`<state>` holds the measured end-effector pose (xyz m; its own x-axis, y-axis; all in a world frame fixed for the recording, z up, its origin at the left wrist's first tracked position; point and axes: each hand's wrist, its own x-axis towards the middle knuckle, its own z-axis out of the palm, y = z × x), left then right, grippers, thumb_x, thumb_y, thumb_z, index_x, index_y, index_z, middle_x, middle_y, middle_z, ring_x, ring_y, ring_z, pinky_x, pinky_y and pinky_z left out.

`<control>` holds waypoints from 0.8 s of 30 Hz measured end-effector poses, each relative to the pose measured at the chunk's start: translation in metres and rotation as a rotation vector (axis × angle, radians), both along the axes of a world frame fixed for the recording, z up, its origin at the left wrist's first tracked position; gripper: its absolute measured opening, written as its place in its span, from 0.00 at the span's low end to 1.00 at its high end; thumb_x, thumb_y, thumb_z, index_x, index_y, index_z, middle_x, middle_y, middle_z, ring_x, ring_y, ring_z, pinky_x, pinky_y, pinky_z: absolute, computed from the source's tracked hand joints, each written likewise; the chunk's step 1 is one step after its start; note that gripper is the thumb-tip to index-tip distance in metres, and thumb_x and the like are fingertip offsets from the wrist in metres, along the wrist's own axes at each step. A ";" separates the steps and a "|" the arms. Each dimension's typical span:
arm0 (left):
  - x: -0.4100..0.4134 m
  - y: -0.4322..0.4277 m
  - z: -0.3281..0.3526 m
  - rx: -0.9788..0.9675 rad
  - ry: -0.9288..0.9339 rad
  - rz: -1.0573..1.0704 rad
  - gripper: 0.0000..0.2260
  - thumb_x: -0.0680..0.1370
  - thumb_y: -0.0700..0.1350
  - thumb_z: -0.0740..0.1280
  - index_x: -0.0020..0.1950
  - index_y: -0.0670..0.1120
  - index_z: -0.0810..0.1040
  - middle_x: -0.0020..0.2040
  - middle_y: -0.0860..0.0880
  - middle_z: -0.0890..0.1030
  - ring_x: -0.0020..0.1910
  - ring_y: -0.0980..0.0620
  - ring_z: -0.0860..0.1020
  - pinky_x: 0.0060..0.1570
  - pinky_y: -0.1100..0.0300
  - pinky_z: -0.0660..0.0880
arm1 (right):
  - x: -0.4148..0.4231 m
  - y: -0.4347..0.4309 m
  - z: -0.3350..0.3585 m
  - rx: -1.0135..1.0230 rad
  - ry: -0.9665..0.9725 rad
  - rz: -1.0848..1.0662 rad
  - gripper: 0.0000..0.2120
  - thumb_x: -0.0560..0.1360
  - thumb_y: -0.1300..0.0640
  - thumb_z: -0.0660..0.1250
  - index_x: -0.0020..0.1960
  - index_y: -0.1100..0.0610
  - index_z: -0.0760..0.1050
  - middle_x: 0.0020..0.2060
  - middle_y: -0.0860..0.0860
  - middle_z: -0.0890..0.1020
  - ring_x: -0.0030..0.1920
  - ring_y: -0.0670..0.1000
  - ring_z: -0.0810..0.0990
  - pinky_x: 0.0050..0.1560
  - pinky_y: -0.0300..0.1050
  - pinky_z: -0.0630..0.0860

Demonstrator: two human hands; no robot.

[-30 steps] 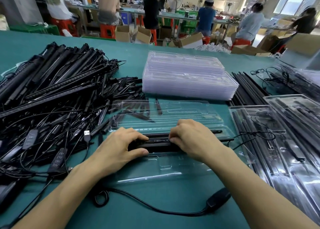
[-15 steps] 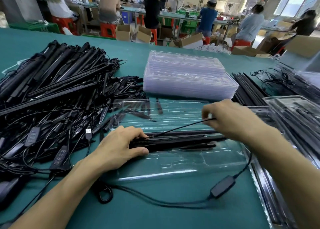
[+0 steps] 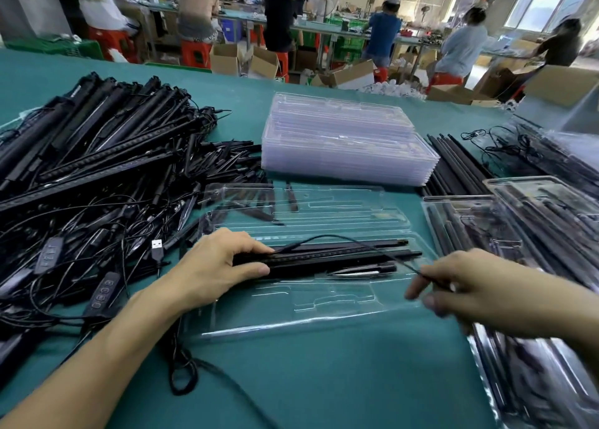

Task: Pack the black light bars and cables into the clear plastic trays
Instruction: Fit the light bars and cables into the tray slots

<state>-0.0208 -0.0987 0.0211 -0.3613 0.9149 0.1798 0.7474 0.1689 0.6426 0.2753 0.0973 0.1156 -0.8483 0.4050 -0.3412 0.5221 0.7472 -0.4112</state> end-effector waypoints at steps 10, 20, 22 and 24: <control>0.001 -0.003 0.002 -0.048 0.088 -0.019 0.21 0.68 0.62 0.73 0.60 0.61 0.79 0.51 0.68 0.77 0.52 0.68 0.73 0.58 0.54 0.70 | -0.061 0.015 -0.054 0.401 0.099 -0.106 0.13 0.78 0.43 0.64 0.62 0.38 0.73 0.58 0.43 0.76 0.60 0.54 0.76 0.57 0.51 0.73; -0.002 -0.004 -0.004 -0.030 0.063 -0.004 0.19 0.70 0.58 0.75 0.60 0.59 0.79 0.54 0.63 0.80 0.49 0.67 0.75 0.48 0.66 0.69 | -0.061 0.038 -0.047 0.292 0.055 -0.007 0.09 0.77 0.43 0.66 0.53 0.41 0.68 0.49 0.41 0.77 0.53 0.50 0.76 0.53 0.53 0.75; -0.003 -0.005 -0.004 -0.016 0.027 -0.007 0.18 0.70 0.59 0.76 0.58 0.61 0.79 0.53 0.64 0.80 0.48 0.69 0.75 0.48 0.64 0.70 | -0.060 0.039 -0.044 0.312 0.087 0.033 0.06 0.77 0.44 0.66 0.51 0.42 0.70 0.47 0.39 0.77 0.52 0.47 0.76 0.53 0.54 0.75; -0.004 -0.005 -0.004 -0.004 -0.041 -0.006 0.17 0.69 0.61 0.76 0.56 0.62 0.80 0.51 0.63 0.81 0.49 0.64 0.78 0.50 0.57 0.74 | -0.056 0.040 -0.039 0.341 0.145 0.064 0.06 0.77 0.42 0.64 0.50 0.42 0.72 0.45 0.38 0.77 0.49 0.45 0.76 0.51 0.53 0.75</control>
